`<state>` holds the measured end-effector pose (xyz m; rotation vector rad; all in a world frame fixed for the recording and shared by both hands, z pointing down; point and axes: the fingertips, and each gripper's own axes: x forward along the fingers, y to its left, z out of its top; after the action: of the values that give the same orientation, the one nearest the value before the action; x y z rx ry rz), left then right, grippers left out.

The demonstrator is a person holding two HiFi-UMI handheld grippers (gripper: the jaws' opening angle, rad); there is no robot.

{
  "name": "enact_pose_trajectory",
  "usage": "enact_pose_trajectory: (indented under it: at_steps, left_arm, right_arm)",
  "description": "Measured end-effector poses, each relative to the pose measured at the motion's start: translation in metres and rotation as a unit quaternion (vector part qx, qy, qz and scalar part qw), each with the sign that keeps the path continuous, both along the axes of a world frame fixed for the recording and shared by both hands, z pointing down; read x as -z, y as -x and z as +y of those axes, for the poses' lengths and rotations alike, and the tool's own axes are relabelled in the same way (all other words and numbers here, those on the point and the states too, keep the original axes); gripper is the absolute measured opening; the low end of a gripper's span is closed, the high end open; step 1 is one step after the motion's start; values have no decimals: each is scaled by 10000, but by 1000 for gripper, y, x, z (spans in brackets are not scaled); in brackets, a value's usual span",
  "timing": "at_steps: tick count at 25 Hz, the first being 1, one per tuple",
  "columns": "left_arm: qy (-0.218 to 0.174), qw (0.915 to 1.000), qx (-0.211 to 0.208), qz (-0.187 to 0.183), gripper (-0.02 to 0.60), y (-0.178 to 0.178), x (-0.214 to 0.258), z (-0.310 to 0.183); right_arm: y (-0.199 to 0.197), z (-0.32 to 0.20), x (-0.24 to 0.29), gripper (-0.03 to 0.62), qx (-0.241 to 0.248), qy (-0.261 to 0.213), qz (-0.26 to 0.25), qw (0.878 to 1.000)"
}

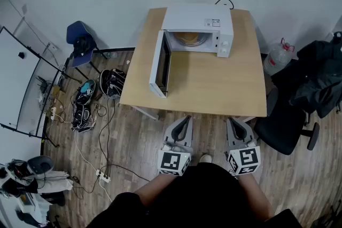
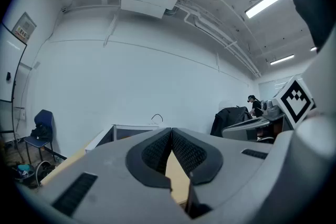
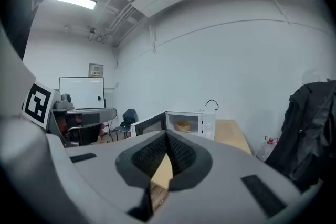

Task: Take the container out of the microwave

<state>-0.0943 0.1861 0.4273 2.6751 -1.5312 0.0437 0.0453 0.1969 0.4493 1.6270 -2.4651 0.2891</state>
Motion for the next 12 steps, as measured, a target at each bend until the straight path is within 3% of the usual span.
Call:
enact_pose_trajectory:
  at_steps: [6,12]
  left_arm:
    - [-56,9999,96,-4,12,-19,-1,0]
    - [69,9999,39,-141,12,-24,-14,-8]
  right_arm:
    - [-14,0,-10,60,117,63,435,9990]
    - [-27,-1,-22,60,8,164,172,9997]
